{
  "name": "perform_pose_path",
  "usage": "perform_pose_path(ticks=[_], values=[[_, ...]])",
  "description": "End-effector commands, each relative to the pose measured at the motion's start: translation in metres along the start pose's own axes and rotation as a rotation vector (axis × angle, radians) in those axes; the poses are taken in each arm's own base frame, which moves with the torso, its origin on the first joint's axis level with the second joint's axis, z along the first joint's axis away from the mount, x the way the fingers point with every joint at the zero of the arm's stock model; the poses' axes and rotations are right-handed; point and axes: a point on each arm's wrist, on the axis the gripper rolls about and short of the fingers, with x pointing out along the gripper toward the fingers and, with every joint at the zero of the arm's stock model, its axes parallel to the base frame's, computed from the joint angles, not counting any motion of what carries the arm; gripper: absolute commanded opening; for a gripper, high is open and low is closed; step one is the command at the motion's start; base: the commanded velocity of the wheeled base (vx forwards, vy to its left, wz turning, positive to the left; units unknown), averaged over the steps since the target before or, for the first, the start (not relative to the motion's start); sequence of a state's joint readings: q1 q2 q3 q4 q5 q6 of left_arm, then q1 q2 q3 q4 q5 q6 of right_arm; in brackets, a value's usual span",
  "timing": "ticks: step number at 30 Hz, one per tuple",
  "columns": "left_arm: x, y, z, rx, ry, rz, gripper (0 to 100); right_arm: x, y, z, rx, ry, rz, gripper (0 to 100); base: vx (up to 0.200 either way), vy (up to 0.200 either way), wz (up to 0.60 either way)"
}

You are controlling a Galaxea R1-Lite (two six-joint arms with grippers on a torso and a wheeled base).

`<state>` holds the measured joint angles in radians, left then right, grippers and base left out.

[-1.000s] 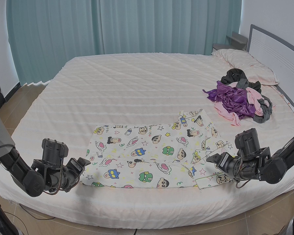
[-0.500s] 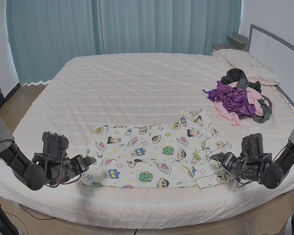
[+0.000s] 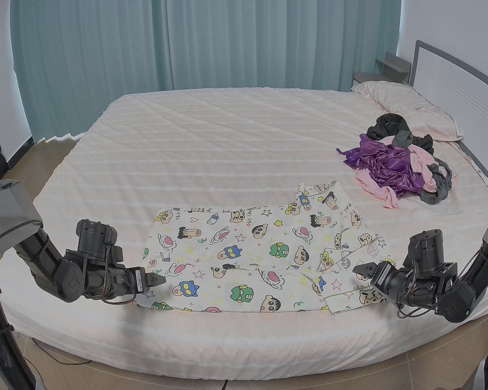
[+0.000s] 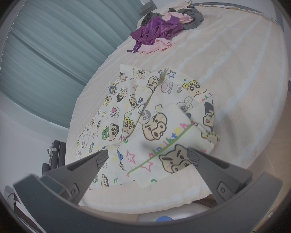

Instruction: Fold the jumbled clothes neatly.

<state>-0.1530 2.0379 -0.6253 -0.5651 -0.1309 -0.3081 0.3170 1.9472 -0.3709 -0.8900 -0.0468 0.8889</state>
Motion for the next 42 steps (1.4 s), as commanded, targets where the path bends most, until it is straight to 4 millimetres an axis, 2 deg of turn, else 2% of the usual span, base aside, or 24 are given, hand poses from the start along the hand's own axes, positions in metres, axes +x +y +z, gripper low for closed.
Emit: perform_pose_path(ticks=[1, 13, 14, 30, 42], values=[[0.012, 0.007, -0.004, -0.015, 0.033, 0.015, 100, -0.001, 0.001, -0.004, -0.013, 0.012, 0.004, 100, 0.0, 0.0, 0.0], [0.013, 0.007, -0.007, -0.017, 0.053, -0.019, 100, 0.001, 0.001, -0.004, -0.011, 0.015, 0.001, 100, 0.0, 0.0, 0.0], [0.014, 0.008, -0.008, -0.022, 0.06, -0.02, 0, 0.001, 0.0, -0.004, -0.011, 0.017, 0.001, 100, 0.0, 0.0, 0.0], [-0.013, 0.011, -0.028, -0.041, 0.092, 0.008, 0, 0.004, -0.001, -0.003, -0.008, 0.016, -0.006, 100, 0.0, 0.0, 0.0], [-0.019, 0.015, -0.046, -0.042, 0.15, 0.024, 0, 0.007, -0.003, -0.003, -0.004, 0.019, -0.019, 100, 0.0, 0.0, 0.0]])
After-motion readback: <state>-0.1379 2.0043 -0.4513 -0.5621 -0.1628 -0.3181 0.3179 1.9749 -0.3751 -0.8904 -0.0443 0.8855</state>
